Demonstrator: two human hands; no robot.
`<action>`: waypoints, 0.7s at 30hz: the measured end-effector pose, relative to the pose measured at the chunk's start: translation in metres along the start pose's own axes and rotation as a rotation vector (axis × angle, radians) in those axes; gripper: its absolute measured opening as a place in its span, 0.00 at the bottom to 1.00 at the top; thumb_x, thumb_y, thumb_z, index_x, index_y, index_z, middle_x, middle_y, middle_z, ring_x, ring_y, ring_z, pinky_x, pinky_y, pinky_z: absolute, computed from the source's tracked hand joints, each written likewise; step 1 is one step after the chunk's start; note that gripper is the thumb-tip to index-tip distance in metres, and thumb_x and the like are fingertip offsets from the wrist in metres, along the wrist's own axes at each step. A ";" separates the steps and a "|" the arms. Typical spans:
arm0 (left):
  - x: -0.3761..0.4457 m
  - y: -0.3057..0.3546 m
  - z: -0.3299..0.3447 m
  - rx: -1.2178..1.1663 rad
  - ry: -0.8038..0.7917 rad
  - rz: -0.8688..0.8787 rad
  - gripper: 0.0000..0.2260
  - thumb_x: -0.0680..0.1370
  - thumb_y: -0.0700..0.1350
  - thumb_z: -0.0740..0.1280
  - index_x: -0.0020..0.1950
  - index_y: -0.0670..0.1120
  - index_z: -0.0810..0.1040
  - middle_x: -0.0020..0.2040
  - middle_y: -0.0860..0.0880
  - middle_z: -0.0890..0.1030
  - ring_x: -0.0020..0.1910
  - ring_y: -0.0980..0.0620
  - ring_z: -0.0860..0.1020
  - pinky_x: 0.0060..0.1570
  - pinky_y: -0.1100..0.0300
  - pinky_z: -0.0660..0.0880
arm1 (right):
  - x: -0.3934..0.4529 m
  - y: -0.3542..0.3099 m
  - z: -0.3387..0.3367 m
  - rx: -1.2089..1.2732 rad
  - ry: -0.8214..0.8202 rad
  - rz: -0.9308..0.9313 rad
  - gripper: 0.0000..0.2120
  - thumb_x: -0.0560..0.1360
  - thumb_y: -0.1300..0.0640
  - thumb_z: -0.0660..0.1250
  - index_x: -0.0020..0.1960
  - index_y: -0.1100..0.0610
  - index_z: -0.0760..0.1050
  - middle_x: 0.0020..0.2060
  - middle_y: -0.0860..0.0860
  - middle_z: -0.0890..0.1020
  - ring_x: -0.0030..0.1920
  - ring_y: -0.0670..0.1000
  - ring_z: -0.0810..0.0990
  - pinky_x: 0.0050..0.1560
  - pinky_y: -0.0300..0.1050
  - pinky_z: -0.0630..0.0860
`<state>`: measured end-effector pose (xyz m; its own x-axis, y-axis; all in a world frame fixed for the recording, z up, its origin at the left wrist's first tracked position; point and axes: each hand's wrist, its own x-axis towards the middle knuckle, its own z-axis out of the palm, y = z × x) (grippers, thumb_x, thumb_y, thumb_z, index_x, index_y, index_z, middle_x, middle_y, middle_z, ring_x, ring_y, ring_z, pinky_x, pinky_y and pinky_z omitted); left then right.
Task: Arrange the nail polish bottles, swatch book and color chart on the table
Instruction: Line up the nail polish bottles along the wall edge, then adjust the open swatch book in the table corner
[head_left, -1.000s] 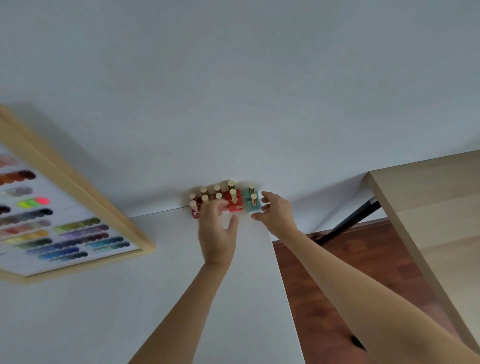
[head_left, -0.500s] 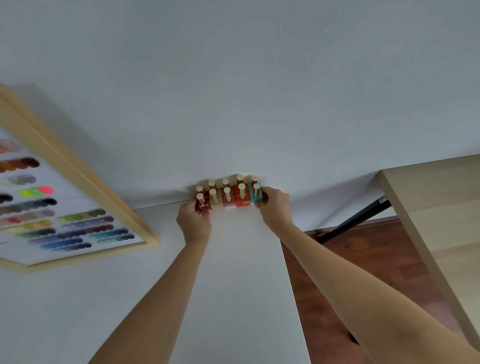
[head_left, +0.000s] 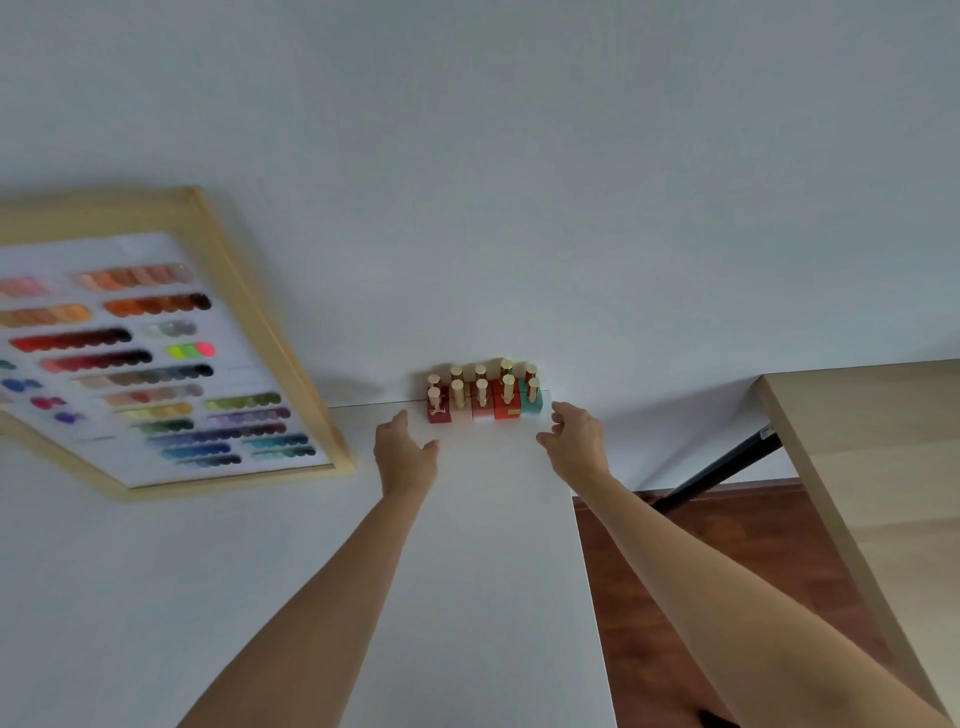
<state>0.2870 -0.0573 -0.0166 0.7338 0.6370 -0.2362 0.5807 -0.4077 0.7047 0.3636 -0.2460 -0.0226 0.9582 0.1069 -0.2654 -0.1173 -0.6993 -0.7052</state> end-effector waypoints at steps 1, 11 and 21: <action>-0.009 -0.001 -0.006 -0.015 -0.008 0.000 0.27 0.74 0.38 0.70 0.71 0.38 0.65 0.67 0.38 0.71 0.67 0.41 0.71 0.67 0.52 0.67 | -0.009 -0.001 -0.003 0.000 -0.005 -0.002 0.20 0.73 0.66 0.68 0.64 0.63 0.71 0.55 0.59 0.79 0.50 0.53 0.77 0.48 0.41 0.73; -0.091 -0.013 -0.093 -0.210 -0.027 0.038 0.22 0.74 0.41 0.70 0.67 0.42 0.71 0.62 0.43 0.77 0.61 0.47 0.75 0.62 0.52 0.73 | -0.099 -0.036 -0.021 -0.039 -0.061 -0.177 0.19 0.73 0.61 0.69 0.64 0.61 0.73 0.55 0.56 0.81 0.51 0.52 0.80 0.56 0.44 0.74; -0.144 -0.074 -0.200 -0.248 0.042 0.126 0.19 0.74 0.42 0.70 0.64 0.43 0.74 0.60 0.44 0.78 0.59 0.48 0.77 0.59 0.57 0.73 | -0.178 -0.109 0.015 -0.095 -0.111 -0.403 0.13 0.72 0.62 0.70 0.56 0.62 0.78 0.48 0.55 0.83 0.44 0.48 0.79 0.48 0.37 0.73</action>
<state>0.0674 0.0121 0.0993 0.7766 0.6200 -0.1116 0.3778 -0.3167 0.8700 0.2023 -0.1782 0.0916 0.8879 0.4569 -0.0543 0.2901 -0.6474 -0.7048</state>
